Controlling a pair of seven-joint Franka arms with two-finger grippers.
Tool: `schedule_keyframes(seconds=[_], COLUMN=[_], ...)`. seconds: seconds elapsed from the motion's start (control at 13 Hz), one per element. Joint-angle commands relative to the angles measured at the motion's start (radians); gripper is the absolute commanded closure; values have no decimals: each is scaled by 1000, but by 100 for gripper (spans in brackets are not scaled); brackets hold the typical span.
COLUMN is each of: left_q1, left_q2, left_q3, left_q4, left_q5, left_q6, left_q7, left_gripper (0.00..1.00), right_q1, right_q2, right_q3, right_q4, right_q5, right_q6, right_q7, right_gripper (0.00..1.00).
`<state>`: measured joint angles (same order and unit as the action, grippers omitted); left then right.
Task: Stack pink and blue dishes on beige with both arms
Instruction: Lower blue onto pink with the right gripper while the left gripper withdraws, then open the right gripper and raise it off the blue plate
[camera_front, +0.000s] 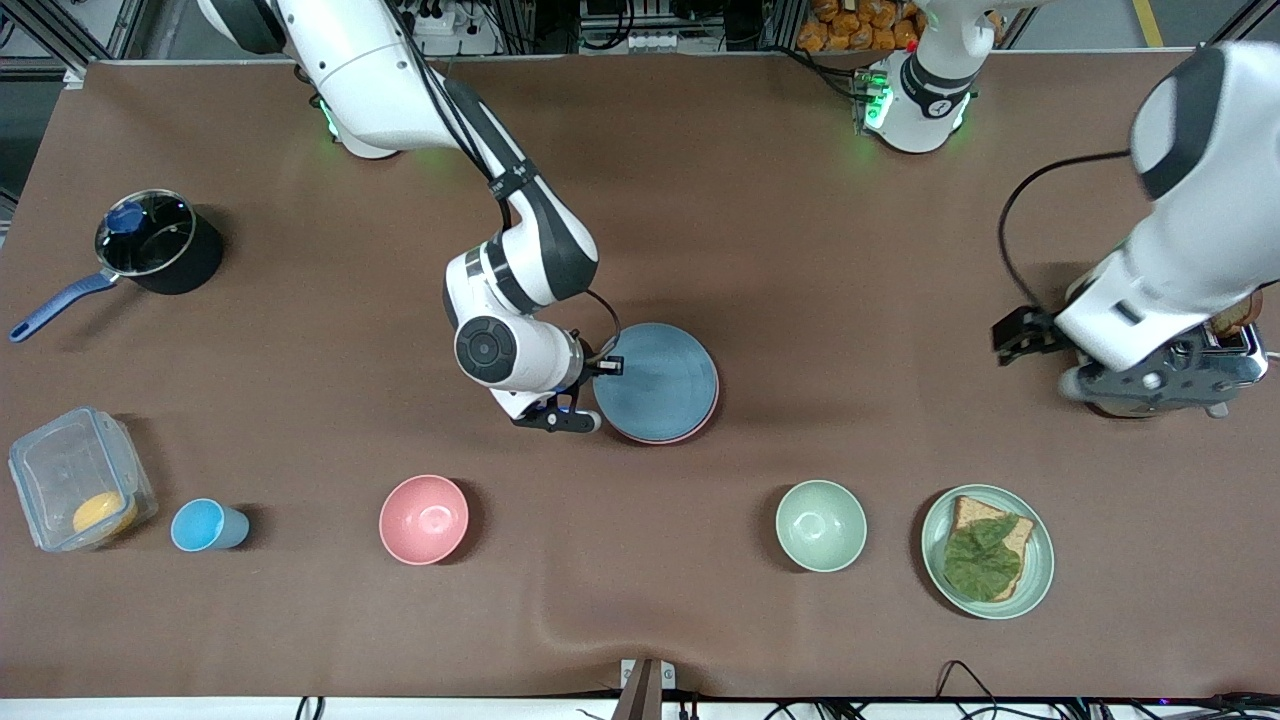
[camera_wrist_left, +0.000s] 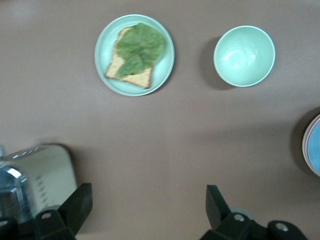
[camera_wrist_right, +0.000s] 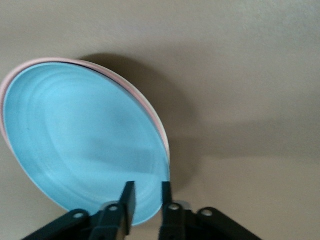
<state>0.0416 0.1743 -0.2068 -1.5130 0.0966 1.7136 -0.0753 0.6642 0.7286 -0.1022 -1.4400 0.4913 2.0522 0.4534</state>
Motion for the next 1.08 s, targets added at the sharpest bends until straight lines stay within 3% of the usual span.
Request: schedule_keyframes(seconds=[0.0,0.23,0.62,1.0], left_q1=[-58,-66,-75,-80], left_q2=[-70,-87,-101,-145], left_q3=[116,165,219,236], left_q4=[-24,-30,-64,-110], left_q5=[-52,-55,-104,-104], left_q6=[-37,-34,-34,-40], left_q7=[40,39,43,83], left_gripper=[0,0,0,0], right_q1=[-18,-60,-202,-304], right_q2=[11,-5,-110,-205], right_q3=[4,2,-24,-51], right_q4=[64,72,70,63], right_q5=[23,17,-52,-299], right_q6=[-18,-43,-269,-412], right_q7=[4,-4,-162,-229], right_gripper=[0,0,0,0])
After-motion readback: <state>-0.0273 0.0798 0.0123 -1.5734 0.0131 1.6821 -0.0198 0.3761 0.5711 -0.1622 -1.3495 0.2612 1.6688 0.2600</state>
